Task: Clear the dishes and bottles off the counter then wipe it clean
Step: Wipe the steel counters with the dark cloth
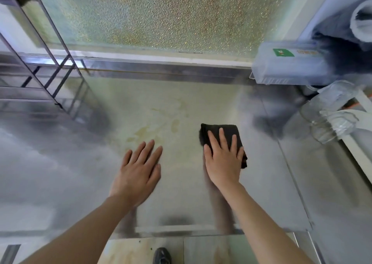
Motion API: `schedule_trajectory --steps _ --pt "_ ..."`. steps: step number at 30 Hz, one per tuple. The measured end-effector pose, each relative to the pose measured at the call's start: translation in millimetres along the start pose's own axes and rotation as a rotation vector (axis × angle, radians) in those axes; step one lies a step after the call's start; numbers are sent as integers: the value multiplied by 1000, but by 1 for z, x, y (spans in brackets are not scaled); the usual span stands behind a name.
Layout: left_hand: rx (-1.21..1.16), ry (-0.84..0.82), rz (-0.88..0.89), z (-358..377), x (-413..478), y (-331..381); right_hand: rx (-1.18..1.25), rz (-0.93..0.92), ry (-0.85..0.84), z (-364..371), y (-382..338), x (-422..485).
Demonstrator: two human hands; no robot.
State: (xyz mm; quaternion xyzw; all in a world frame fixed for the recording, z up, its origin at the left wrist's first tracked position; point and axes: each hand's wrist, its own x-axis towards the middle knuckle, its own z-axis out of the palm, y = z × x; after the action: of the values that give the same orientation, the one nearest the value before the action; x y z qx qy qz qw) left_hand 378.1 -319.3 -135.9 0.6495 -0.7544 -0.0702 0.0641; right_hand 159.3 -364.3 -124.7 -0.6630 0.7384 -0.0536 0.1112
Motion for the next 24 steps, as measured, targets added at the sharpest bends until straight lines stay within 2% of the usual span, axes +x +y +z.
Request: schedule_trajectory --steps 2,6,8,10,12,15,17,20,22,24 --pt "-33 -8 -12 0 0 1 28 -12 16 8 -13 -21" --pt "-44 12 5 -8 -3 3 -25 -370 21 22 -12 -92" --pt "-60 40 1 -16 -12 6 -79 -422 1 21 2 -101" --pt "-108 80 -24 -26 -27 7 -89 -333 14 15 17 -94" --pt "-133 85 -26 -33 -48 0 -57 -136 28 12 24 -90" --pt "-81 11 21 -32 -70 -29 31 122 92 17 5 -105" --pt "-60 -41 27 -27 -75 -54 50 152 139 26 -29 -125" --pt "-37 -75 71 -22 -75 -78 2 -92 122 41 -73 -159" --pt "-23 -81 112 -21 -74 -85 -66 -295 64 43 -74 -164" --pt "-24 -66 129 -21 -72 -87 -132 -385 62 43 -58 -153"
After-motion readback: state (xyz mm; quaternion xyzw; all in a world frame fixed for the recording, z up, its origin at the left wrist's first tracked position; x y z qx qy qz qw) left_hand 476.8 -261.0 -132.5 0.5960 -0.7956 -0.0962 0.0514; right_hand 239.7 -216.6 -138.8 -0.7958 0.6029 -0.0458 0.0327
